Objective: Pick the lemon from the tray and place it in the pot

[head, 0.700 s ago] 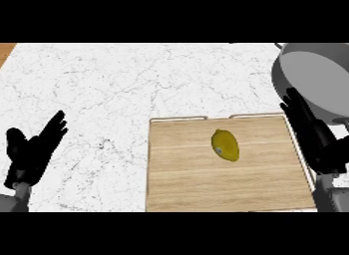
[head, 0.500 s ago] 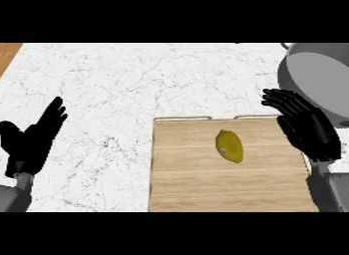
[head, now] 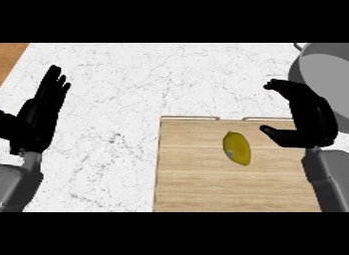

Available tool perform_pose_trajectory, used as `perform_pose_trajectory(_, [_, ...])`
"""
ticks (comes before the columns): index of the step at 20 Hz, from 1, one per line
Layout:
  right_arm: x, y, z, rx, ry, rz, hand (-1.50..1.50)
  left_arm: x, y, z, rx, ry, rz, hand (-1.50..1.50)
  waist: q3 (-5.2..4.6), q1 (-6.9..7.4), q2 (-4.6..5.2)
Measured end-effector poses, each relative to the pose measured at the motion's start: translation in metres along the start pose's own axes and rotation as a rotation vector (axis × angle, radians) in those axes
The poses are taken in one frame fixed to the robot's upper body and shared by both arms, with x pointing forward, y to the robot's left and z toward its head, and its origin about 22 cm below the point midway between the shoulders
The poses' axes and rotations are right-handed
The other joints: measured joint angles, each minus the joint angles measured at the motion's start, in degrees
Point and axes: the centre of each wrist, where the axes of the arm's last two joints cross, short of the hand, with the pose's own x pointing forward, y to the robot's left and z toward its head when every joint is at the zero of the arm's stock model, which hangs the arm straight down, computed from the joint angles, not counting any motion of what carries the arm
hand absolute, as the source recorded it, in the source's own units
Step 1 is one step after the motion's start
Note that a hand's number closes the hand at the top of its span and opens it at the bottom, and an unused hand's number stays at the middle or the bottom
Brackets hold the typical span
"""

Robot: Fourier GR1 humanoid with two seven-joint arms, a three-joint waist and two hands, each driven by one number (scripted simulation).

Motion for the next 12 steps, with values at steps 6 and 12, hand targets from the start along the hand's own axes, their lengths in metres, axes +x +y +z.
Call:
perform_pose_trajectory(6, [-0.008, -0.036, -0.004, 0.068, -0.080, 0.013, -1.50, 0.007, -0.006, -0.002, 0.022, -0.015, 0.004, 0.00, -0.11, -0.65, -0.14])
perform_pose_trajectory(12, [0.016, -0.057, -0.025, 0.309, 0.020, 0.186, -1.50, 0.013, -0.008, -0.001, 0.034, -0.009, 0.003, 0.00, -0.25, -1.33, -0.60])
